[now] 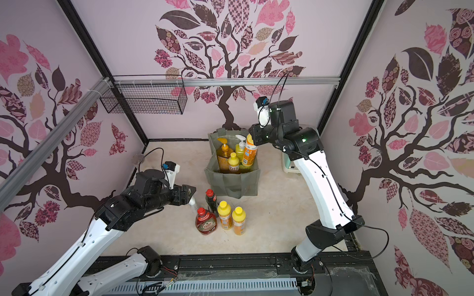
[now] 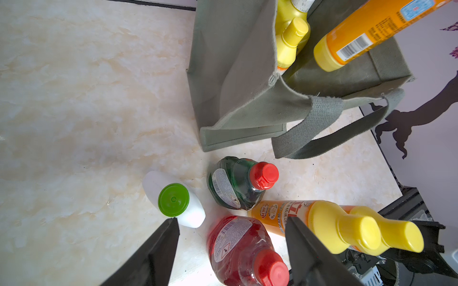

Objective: Pack dish soap into the shopping bag
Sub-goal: Place the bottle of dish soap in the shopping bag.

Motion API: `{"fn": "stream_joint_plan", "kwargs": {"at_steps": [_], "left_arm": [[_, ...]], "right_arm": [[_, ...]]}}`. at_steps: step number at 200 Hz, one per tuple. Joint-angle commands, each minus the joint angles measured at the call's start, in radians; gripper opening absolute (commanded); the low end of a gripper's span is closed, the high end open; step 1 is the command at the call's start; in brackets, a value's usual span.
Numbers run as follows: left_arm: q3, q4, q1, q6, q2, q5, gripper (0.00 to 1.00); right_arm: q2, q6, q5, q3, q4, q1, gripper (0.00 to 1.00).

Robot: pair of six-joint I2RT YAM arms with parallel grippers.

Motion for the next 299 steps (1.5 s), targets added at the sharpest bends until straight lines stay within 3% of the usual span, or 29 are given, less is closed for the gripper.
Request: {"fn": "stream_joint_plan", "kwargs": {"at_steps": [1, 103, 199, 299], "left_arm": [[-0.009, 0.023, -0.005, -0.005, -0.016, 0.000, 0.74], [-0.034, 0.023, -0.004, -0.004, -0.040, -0.009, 0.73], [-0.050, 0.020, -0.004, -0.004, -0.055, -0.015, 0.74], [-0.061, 0.022, -0.003, -0.004, -0.054, -0.015, 0.73]], "right_arm": [[-0.047, -0.039, 0.071, -0.059, 0.226, 0.039, 0.00], [-0.084, -0.083, 0.166, -0.375, 0.470, 0.070, 0.00], [-0.053, -0.027, 0.232, -0.524, 0.556, 0.069, 0.00], [-0.009, 0.036, 0.224, -0.650, 0.658, 0.064, 0.00]]}}
